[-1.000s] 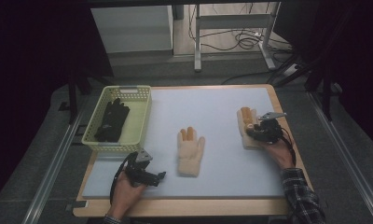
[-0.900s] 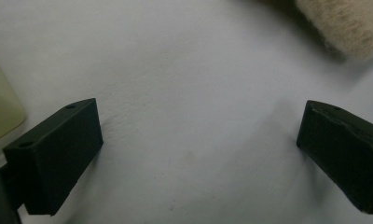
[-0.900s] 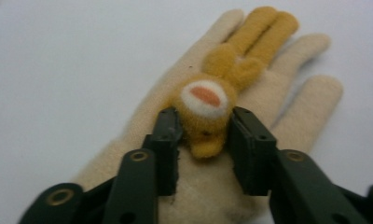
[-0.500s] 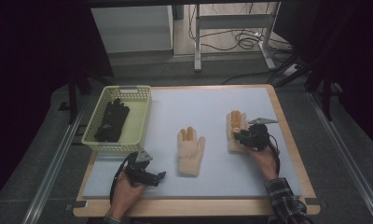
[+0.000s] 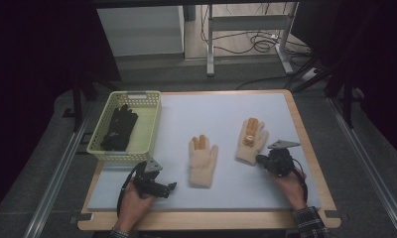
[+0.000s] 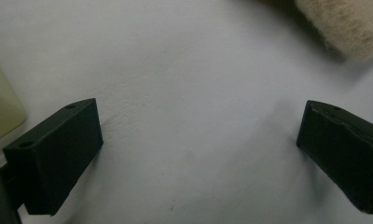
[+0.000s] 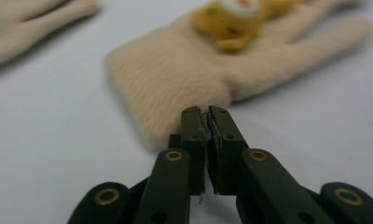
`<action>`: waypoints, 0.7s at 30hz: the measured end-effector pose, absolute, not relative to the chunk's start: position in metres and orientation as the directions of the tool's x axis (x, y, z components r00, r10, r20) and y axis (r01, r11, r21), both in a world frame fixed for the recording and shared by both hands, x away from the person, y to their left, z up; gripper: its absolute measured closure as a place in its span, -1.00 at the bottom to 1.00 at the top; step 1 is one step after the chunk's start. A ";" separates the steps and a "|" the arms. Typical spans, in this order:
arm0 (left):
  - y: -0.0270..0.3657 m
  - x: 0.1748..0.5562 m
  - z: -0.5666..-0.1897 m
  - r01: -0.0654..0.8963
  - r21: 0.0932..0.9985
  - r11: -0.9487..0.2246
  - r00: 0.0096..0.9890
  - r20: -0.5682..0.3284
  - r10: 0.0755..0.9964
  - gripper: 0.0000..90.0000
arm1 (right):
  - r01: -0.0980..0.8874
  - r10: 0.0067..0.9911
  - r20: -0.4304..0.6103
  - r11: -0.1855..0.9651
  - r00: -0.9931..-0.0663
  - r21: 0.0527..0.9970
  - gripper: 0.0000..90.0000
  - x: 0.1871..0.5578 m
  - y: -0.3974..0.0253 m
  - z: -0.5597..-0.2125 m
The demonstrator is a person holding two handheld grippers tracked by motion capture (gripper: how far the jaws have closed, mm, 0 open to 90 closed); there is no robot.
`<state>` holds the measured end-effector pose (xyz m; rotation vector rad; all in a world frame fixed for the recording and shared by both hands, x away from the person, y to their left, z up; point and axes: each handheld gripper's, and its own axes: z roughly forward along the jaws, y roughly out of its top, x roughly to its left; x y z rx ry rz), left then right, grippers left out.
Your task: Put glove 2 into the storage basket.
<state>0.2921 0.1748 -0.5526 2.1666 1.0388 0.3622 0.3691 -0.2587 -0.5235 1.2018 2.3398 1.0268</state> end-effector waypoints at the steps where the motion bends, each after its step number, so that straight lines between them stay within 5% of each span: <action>1: 0.175 0.292 -0.553 0.572 0.694 -0.436 0.640 -0.046 0.767 -0.99 | 0.558 0.783 0.026 0.420 -0.622 0.715 0.83 0.367 -0.251 -0.522; 5: 0.175 0.292 -0.553 0.573 0.694 -0.436 0.640 -0.046 0.767 -0.99 | 0.517 0.786 -0.037 0.441 -0.618 0.734 0.72 0.372 -0.247 -0.510; 15: 0.175 0.292 -0.553 0.572 0.694 -0.436 0.640 -0.045 0.767 -0.99 | 0.501 0.786 -0.026 0.419 -0.618 0.758 -0.13 0.426 -0.234 -0.514; 19: 0.175 0.292 -0.553 0.572 0.694 -0.437 0.640 -0.045 0.767 -0.99 | 0.496 0.776 -0.042 0.443 -0.630 0.747 -0.09 0.441 -0.230 -0.528; 21: 0.175 0.292 -0.553 0.572 0.694 -0.436 0.640 -0.046 0.767 -0.99 | 0.488 0.771 -0.025 0.428 -0.637 0.761 0.24 0.441 -0.233 -0.528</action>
